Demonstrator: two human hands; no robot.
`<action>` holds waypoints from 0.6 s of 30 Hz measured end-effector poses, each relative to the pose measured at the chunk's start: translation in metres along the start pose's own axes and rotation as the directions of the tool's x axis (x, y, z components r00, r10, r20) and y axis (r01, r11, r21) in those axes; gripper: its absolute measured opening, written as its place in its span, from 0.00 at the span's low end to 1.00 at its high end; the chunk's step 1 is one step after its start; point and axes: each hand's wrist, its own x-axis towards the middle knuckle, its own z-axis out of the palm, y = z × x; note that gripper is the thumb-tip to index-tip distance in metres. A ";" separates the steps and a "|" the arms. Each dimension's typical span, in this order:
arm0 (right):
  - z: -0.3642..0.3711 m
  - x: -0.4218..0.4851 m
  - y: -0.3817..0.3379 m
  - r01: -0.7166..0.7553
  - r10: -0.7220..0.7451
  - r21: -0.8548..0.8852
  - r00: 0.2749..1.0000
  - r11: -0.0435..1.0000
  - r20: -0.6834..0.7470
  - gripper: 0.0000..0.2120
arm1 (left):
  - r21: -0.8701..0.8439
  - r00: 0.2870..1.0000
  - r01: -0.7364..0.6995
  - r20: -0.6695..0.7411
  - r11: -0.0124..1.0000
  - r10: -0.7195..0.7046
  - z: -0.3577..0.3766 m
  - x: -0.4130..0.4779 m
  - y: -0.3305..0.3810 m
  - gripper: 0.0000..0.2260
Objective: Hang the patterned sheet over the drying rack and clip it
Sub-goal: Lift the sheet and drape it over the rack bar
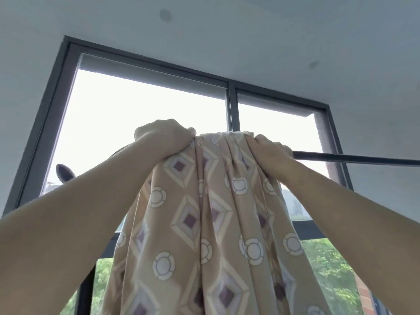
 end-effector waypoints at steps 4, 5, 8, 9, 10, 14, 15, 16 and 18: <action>0.010 -0.035 0.008 0.119 -0.088 0.289 0.989 0.950 -0.116 0.20 | 0.000 0.983 -0.077 -0.165 0.997 0.076 0.018 -0.030 -0.014 0.23; 0.011 -0.042 0.006 0.099 -0.059 0.406 0.992 0.908 -0.110 0.18 | -0.024 0.969 -0.126 -0.215 0.992 0.118 0.024 -0.042 -0.017 0.23; 0.013 -0.069 0.004 -0.045 0.048 0.622 0.999 0.782 0.013 0.11 | -0.306 0.952 -0.259 -0.243 0.916 0.188 0.050 -0.073 -0.030 0.26; 0.014 -0.078 0.006 -0.108 0.094 0.638 0.994 0.762 0.055 0.10 | -0.451 0.965 -0.240 -0.204 0.860 0.162 0.058 -0.086 -0.035 0.28; 0.016 -0.086 0.009 -0.153 0.135 0.643 0.988 0.750 0.077 0.10 | -0.570 0.979 -0.194 -0.163 0.798 0.122 0.065 -0.098 -0.039 0.30; 0.021 -0.117 0.023 -0.272 0.186 0.670 0.962 0.690 0.199 0.16 | -0.835 0.998 0.052 0.064 0.548 0.002 0.083 -0.133 -0.058 0.23; 0.020 -0.123 0.025 -0.306 0.188 0.679 0.951 0.668 0.244 0.18 | -0.858 0.992 0.110 0.124 0.501 -0.005 0.083 -0.138 -0.062 0.21; 0.019 -0.126 0.027 -0.332 0.189 0.691 0.942 0.643 0.277 0.19 | -0.878 0.984 0.155 0.177 0.454 0.007 0.083 -0.141 -0.065 0.21; 0.019 -0.126 0.033 -0.375 0.184 0.717 0.925 0.588 0.333 0.20 | -0.893 0.953 0.254 0.297 0.373 0.062 0.082 -0.142 -0.069 0.21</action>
